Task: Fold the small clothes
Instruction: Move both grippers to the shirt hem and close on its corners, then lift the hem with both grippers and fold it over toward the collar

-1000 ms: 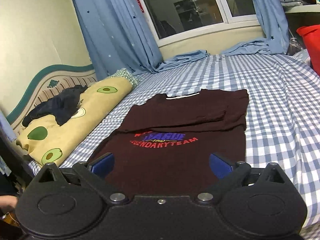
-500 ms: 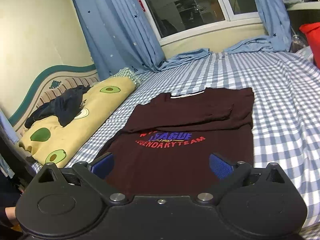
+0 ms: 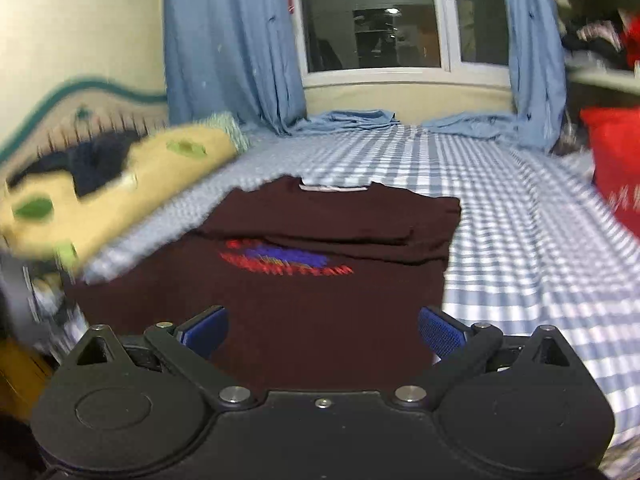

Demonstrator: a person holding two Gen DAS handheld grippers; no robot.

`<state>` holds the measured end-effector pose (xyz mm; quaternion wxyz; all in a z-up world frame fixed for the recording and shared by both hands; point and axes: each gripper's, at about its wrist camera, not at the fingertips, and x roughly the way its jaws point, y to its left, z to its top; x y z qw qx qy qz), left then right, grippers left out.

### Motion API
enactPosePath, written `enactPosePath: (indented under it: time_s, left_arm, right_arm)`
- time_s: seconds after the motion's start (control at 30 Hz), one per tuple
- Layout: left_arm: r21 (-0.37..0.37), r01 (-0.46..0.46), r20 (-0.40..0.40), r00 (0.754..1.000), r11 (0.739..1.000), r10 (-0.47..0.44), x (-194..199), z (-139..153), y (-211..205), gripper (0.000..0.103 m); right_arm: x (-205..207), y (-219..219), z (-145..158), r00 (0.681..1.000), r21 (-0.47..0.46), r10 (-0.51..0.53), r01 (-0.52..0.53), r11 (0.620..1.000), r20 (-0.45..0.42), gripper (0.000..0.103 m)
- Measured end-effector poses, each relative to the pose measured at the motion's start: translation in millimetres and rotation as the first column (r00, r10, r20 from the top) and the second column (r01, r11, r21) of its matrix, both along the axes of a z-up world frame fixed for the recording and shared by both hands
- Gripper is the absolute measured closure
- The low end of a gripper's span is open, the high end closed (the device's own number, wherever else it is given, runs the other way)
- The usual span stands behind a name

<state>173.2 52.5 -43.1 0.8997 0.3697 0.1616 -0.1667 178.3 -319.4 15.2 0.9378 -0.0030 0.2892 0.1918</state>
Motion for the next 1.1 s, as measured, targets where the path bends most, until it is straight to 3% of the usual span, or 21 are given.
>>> enactPosePath:
  time_s: [0.1,0.2,0.27,0.37,0.47,0.5,0.57,0.6,0.7,0.83,1.1]
  left_arm:
    - [-0.079,-0.005,0.005,1.000,0.997,0.006,22.4,26.1,-0.8,0.094]
    - [-0.106,-0.008,0.026,1.000,0.994,0.011,46.0,42.3,-4.7,0.094]
    - [-0.126,-0.007,0.031,0.999,0.992,0.011,57.9,50.7,-8.1,0.095]
    - [-0.150,-0.003,0.026,1.000,0.989,0.007,72.2,55.8,-11.4,0.095]
    - [-0.157,0.003,0.026,1.000,0.988,0.001,76.2,58.0,-13.0,0.095]
    - [-0.161,0.003,0.024,1.000,0.987,0.001,73.8,58.5,-13.1,0.095]
    - [-0.172,-0.004,0.013,1.000,0.985,0.006,71.8,58.4,-6.9,0.095]
    - [-0.177,-0.012,0.009,1.000,0.984,0.014,69.2,56.4,-4.5,0.097]
    - [-0.185,-0.029,-0.014,1.000,0.982,0.027,56.3,47.0,4.9,0.099]
    - [-0.230,-0.084,-0.078,0.995,0.970,0.067,42.0,37.9,24.7,0.099]
    - [-0.336,-0.158,-0.099,0.986,0.929,0.132,65.1,47.4,57.9,0.100]
  right_arm:
    - [-17.4,11.3,-10.0,0.998,-0.110,0.051,-0.046,0.993,0.045,0.003]
    - [-35.7,26.2,-26.3,0.992,-0.214,0.100,-0.082,0.973,0.072,0.006]
    - [-43.5,38.8,-42.4,0.991,-0.288,0.119,-0.098,0.953,0.055,0.010]
    - [-45.5,53.3,-67.2,0.989,-0.347,0.148,-0.146,0.926,-0.023,0.029]
    - [-44.0,67.4,-93.1,0.988,-0.466,0.151,-0.141,0.873,-0.017,0.032]
    - [-43.1,70.9,-101.3,0.989,-0.514,0.151,-0.130,0.848,-0.001,0.039]
    - [-33.2,72.3,-115.6,0.992,-0.603,0.124,-0.107,0.790,-0.013,0.080]
    - [-28.0,69.9,-117.3,0.993,-0.601,0.106,-0.110,0.792,-0.043,0.098]
    - [-15.5,47.5,-101.2,0.995,-0.449,0.045,-0.083,0.890,-0.094,0.100]
    - [-3.7,25.4,-66.5,0.995,-0.296,0.005,-0.036,0.955,-0.102,0.100]
    - [59.2,5.5,3.3,0.990,-0.128,0.066,-0.082,0.988,-0.128,0.100]
